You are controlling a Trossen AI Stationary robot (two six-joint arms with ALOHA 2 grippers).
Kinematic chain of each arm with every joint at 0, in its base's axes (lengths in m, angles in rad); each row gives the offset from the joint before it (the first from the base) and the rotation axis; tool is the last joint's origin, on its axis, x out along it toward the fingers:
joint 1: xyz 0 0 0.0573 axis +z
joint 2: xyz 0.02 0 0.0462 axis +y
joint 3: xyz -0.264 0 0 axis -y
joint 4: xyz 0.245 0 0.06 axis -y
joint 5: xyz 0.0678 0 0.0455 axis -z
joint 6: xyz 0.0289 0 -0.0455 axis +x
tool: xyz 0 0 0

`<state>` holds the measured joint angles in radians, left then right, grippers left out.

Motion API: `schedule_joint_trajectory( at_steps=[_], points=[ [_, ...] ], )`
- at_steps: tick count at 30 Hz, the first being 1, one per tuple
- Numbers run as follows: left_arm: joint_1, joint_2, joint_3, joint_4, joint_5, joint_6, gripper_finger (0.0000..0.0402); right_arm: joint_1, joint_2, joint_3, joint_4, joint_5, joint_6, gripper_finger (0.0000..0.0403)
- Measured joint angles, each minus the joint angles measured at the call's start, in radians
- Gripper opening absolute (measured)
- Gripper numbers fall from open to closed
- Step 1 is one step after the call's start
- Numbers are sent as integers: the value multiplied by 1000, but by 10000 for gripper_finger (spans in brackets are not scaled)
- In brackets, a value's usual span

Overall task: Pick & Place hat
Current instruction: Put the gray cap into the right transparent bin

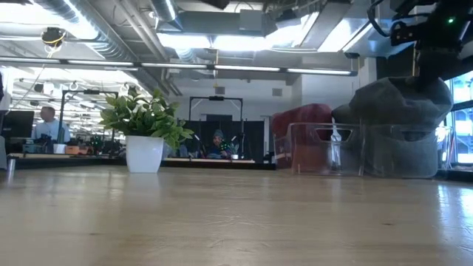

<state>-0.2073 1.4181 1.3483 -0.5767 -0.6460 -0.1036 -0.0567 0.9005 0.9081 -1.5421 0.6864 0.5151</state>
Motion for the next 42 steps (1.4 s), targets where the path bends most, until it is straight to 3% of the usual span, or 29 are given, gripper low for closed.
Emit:
schedule_joint_trajectory(
  at_steps=[4, 8, 12, 17, 23, 30, 38, 42],
  points=[
    [0, 0, 0, -92, -62, -85, 71, 0, 0, 58, -26, -15, 3, 195],
    [-8, 0, 0, -221, -42, -234, 78, 0, -1, 182, -27, -82, 55, 218],
    [-29, -1, -19, -448, 53, -525, 83, 2, -1, 295, 45, -139, 116, 227],
    [-98, -24, -130, -638, 134, -929, 84, 22, -1, 334, 280, -141, 20, 228],
    [-227, -28, -256, -683, 258, -1298, 84, 32, 14, 305, 495, -173, -141, 228],
    [-329, -38, -315, -828, 639, -1498, 84, 32, 65, 302, 505, -173, -207, 228],
    [-489, -37, -315, -715, 665, -1785, 85, 32, 110, 301, 502, -173, -224, 228],
    [-573, -37, -315, -662, 665, -1913, 106, 32, 129, 301, 502, -172, -238, 228]
  ],
)
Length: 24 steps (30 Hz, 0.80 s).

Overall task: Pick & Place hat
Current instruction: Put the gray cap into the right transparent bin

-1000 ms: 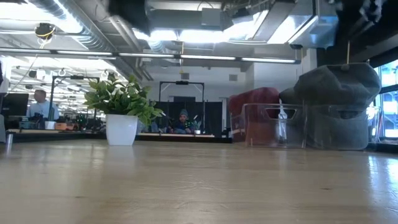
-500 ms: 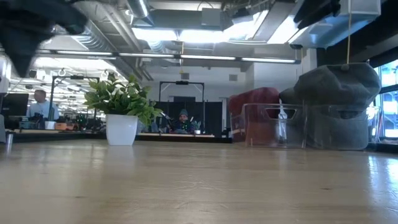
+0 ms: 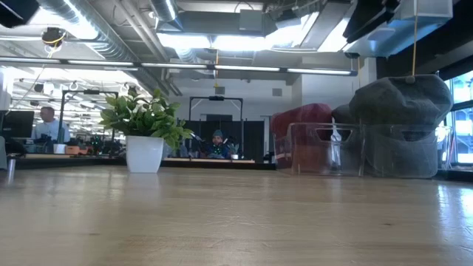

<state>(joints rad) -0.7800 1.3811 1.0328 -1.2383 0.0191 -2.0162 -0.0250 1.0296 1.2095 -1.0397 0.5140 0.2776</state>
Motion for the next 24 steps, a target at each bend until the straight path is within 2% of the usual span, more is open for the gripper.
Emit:
schedule_joint_trajectory(
  at_steps=[5, 12, 18, 24],
  points=[
    [-108, 12, 0, 11, 2, -157, 151, 0, 23, 0, 0, 0, 0, 228],
    [-224, 72, 0, 69, -131, -184, 186, 0, 48, 0, 0, 0, 0, 228],
    [-247, 174, 0, 57, -48, -164, 184, 0, 58, 0, 3, 0, -10, 228],
    [-246, 274, 0, 64, -35, -136, 181, 0, 57, 0, 27, 15, -26, 228]
  ],
)
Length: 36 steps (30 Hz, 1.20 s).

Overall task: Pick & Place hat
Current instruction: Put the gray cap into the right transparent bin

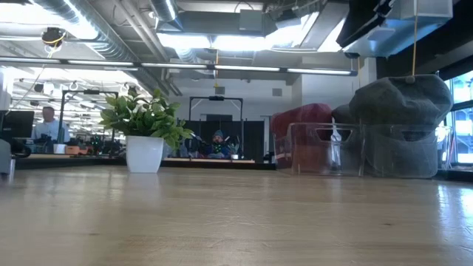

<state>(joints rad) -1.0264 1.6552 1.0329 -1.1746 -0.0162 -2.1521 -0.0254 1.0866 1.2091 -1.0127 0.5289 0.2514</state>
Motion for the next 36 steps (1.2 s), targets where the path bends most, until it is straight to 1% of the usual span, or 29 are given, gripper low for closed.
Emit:
schedule_joint_trajectory(
  at_steps=[3, 5, 8, 13, 14, 19, 21, 24, 28, 32, 36],
  points=[
    [0, 32, 0, 7, -1, 0, 166, 0, 0, 0, 8, 0, -17, 228],
    [0, 44, 0, 11, -2, 0, 145, 0, 0, 0, 12, 1, -24, 228],
    [0, 49, 0, 12, -11, 5, 104, 0, 0, 0, 15, 1, -25, 228],
    [8, 48, 0, 13, -20, 57, 22, 0, 0, 0, 15, 1, -26, 228],
    [12, 48, 0, 13, -19, 67, 12, 0, 0, 0, 15, 1, -26, 228],
    [61, 47, 6, 16, -38, 162, 4, 0, 0, 0, 47, 1, -25, 228],
    [91, 47, 27, 17, -82, 246, 4, 0, 0, 0, 88, -14, -25, 228],
    [152, 47, 69, 23, -137, 402, 4, 0, 0, 0, 145, -65, -31, 228],
    [243, 47, 128, 19, -208, 626, 4, 0, 0, 0, 199, -126, -79, 228],
    [334, 47, 186, 11, -300, 842, 4, 0, 0, 0, 210, -131, -100, 228],
    [414, 47, 243, -1, -398, 1061, 3, 0, 0, 0, 209, -137, -73, 228]
  ],
)
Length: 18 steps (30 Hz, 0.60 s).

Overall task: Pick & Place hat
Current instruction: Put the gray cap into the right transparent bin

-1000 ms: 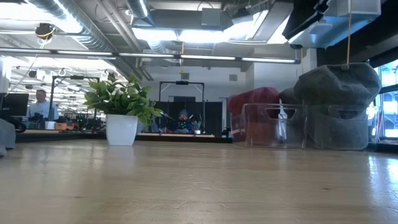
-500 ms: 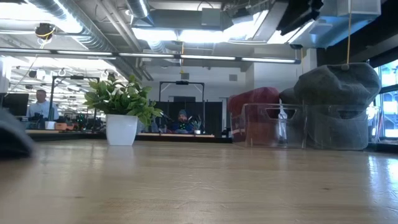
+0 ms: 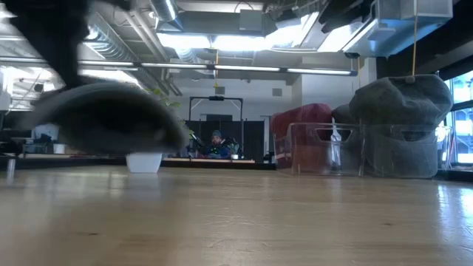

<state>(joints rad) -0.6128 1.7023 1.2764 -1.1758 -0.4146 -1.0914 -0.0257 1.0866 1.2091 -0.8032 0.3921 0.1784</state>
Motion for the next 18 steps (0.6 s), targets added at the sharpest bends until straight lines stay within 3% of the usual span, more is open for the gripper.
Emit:
schedule_joint_trajectory(
  at_steps=[3, 9, 13, 18],
  points=[
    [44, 0, 46, 2, -107, 196, 3, 0, 0, 0, 0, -54, 54, 228],
    [102, -1, 126, 59, -416, 697, 3, 0, 5, 0, 0, -248, 194, 228],
    [134, -2, 144, 210, -521, 1090, 3, 0, 13, 0, 0, -340, 208, 228],
    [181, -2, 144, 399, -619, 1511, 3, 0, 17, 0, 52, -338, 206, 228]
  ],
)
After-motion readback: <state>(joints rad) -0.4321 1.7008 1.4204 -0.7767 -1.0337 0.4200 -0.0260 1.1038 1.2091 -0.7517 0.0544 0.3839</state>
